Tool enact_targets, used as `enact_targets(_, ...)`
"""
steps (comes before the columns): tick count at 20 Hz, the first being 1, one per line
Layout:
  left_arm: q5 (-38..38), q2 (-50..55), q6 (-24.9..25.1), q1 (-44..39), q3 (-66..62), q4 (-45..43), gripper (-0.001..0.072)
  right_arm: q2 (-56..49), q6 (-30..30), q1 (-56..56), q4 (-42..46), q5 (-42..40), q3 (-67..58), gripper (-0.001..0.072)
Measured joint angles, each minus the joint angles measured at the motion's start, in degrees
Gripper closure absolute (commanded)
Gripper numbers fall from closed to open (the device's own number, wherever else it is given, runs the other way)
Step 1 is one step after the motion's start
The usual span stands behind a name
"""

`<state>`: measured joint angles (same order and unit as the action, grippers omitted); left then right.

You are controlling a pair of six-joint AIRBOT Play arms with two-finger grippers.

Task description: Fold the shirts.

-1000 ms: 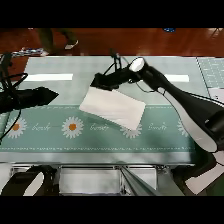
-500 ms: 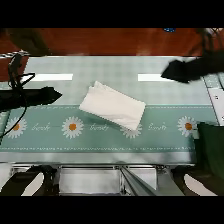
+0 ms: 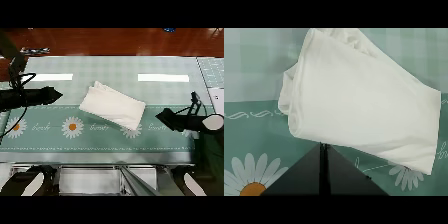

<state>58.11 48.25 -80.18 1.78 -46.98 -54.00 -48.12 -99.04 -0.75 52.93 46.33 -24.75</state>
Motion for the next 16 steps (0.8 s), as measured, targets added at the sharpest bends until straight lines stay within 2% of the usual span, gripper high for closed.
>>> enact_targets(5, -0.1, 0.0, 0.0, 0.0, 0.0, 0.0, 0.0682, -14.6, 12.4, 5.6, -17.7, -5.0, -1.0, 0.0302)
enact_targets(9, 0.0, 0.0, 0.0, 0.0, 0.0, 0.0, 0.0682, -25.3, 17.2, 9.7, -24.6, -5.2, -7.3, 0.0309)
enact_targets(10, 0.0, 0.0, 0.0, 0.0, 0.0, 0.0, 0.0682, -27.6, 18.0, 10.7, -25.4, -4.7, -9.3, 0.0409)
enact_targets(11, 0.0, 0.0, 0.0, 0.0, 0.0, 0.0, 0.0682, -29.8, 18.6, 11.8, -25.6, -4.7, -11.4, 0.0626)
enact_targets(12, 0.0, 0.1, 0.0, 0.0, 0.0, 0.0, 0.0682, -31.9, 19.4, 13.0, -25.3, -4.6, -14.1, 0.069)
enact_targets(16, -0.1, 0.3, 0.0, 0.0, 0.0, 0.0, 0.0682, -36.6, 22.8, 16.4, -25.6, -0.5, -28.4, 0.069)
